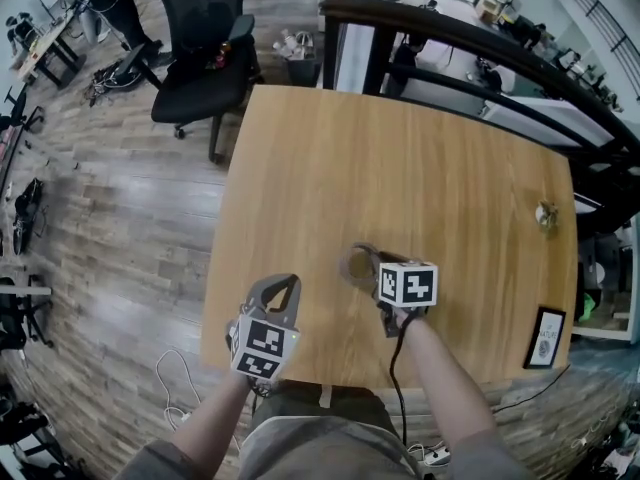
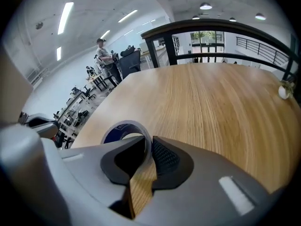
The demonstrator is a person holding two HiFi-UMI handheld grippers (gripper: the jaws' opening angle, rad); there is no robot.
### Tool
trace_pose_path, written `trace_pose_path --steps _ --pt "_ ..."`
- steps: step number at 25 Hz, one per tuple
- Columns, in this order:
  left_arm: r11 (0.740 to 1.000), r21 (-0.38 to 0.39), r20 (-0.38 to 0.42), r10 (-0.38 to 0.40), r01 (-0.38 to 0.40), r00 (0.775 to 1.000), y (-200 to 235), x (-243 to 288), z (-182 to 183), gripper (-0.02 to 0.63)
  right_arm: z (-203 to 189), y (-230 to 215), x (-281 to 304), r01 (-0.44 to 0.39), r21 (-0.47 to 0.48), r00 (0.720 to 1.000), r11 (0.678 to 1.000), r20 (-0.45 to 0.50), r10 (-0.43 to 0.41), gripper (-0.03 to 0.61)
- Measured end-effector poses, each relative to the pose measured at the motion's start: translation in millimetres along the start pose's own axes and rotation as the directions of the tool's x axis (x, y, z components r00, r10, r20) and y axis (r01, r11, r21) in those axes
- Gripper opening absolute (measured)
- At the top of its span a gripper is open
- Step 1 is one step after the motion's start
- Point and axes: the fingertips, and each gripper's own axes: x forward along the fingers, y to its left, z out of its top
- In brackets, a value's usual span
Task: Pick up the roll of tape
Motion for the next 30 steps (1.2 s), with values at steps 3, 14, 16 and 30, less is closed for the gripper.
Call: trace_pose_path --steps 3,14,16,30 --pt "1.000 0.008 0.033 0.010 -0.010 0.999 1 -11 11 0.002 12 13 -29 -0.006 -0.064 0.998 0.998 0.068 0.010 0.060" --pt "0.998 0.007 0.246 0.064 -0.067 0.967 30 -68 118 0.002 112 81 -193 -0.039 -0.230 0.884 0.973 0.445 0.140 0.061" --pt "0.995 0.036 0.292 0.077 -0.091 0.953 32 -84 141 0.002 125 89 -228 -0.018 -0.255 0.846 0.967 0.511 0.150 0.061" --pt "0.978 0.143 0.532 0.055 -0.153 0.845 -24 -198 230 0.002 119 117 -400 0.140 -0.263 0.622 0.955 0.773 0.121 0.060"
